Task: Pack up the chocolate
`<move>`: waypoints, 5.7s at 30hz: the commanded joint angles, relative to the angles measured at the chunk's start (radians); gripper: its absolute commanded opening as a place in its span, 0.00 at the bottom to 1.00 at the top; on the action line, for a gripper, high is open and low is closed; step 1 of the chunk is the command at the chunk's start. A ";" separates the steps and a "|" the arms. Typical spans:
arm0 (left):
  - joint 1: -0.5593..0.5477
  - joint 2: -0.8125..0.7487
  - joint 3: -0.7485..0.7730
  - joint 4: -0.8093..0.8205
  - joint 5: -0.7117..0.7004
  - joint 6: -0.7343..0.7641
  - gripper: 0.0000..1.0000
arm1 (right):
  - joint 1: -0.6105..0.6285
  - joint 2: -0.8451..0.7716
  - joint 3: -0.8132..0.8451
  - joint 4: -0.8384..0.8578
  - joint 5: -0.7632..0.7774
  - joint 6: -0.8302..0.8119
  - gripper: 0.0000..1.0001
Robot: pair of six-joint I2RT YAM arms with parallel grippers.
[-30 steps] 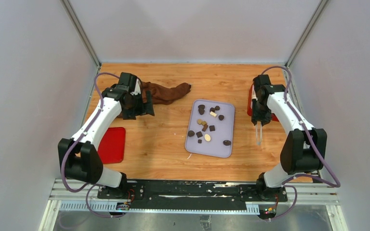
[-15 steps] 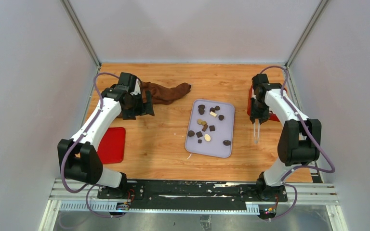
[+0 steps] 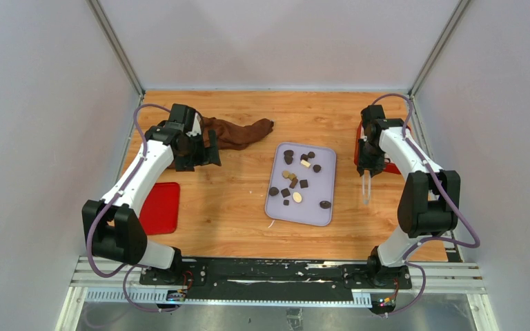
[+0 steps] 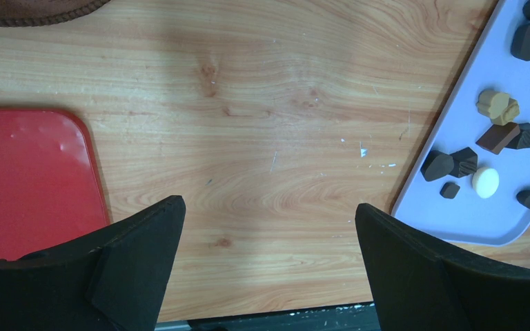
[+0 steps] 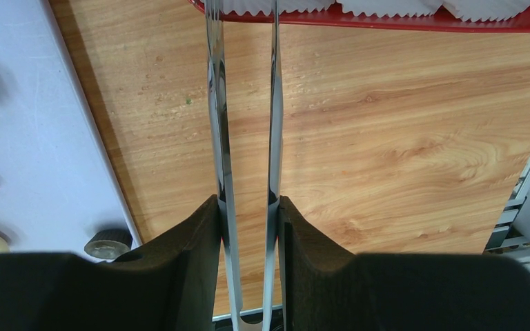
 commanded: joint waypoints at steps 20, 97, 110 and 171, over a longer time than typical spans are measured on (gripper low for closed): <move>0.004 -0.022 -0.004 -0.011 -0.003 -0.007 0.99 | -0.015 -0.098 0.064 -0.073 -0.025 -0.016 0.11; 0.004 0.039 0.040 -0.010 -0.030 0.010 0.99 | 0.398 0.018 0.158 -0.229 0.020 0.028 0.00; 0.004 0.036 0.048 -0.011 -0.034 0.038 0.99 | 0.106 -0.021 0.241 -0.252 0.039 -0.022 0.00; 0.004 0.179 0.167 -0.031 -0.073 0.086 1.00 | -0.203 0.478 0.618 -0.242 0.033 -0.066 0.41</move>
